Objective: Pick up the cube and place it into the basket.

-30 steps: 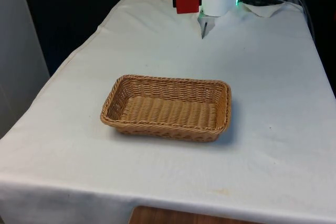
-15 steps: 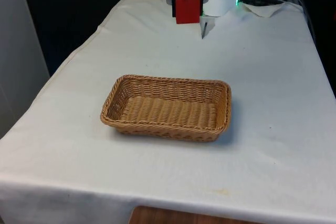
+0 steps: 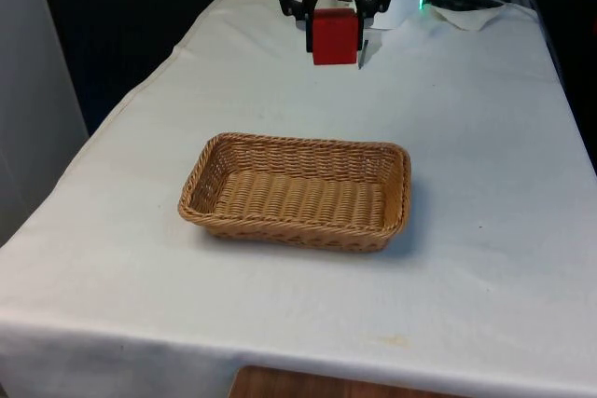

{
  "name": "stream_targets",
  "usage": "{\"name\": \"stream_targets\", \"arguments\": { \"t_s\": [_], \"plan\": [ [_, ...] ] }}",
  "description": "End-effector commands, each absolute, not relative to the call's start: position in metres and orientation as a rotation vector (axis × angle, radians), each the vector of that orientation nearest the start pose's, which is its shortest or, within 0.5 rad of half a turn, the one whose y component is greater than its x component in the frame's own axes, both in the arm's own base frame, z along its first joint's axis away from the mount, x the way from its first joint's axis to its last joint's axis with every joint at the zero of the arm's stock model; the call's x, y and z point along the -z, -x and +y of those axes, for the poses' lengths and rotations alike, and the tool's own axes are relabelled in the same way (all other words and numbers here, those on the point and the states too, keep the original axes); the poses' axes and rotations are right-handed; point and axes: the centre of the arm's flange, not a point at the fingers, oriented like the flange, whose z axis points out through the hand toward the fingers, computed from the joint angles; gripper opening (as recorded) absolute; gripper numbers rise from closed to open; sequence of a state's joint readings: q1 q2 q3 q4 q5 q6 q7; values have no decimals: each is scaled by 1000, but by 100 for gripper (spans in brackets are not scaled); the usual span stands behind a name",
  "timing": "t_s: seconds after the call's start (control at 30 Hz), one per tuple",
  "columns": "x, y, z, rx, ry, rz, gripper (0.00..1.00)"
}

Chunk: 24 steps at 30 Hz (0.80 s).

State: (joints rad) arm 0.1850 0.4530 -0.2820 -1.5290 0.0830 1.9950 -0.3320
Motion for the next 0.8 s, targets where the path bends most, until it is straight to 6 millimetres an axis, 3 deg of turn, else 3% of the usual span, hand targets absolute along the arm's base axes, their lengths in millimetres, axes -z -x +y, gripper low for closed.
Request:
{"name": "stream_targets", "arguments": {
  "t_s": [0.0, 0.5, 0.77],
  "plan": [
    [-407, -687, -33, 29, 3171, -369, 1],
    [-402, -692, -35, 14, 3177, -365, 1],
    [-387, -697, -38, 14, 3183, -353, 1]
  ]
}}
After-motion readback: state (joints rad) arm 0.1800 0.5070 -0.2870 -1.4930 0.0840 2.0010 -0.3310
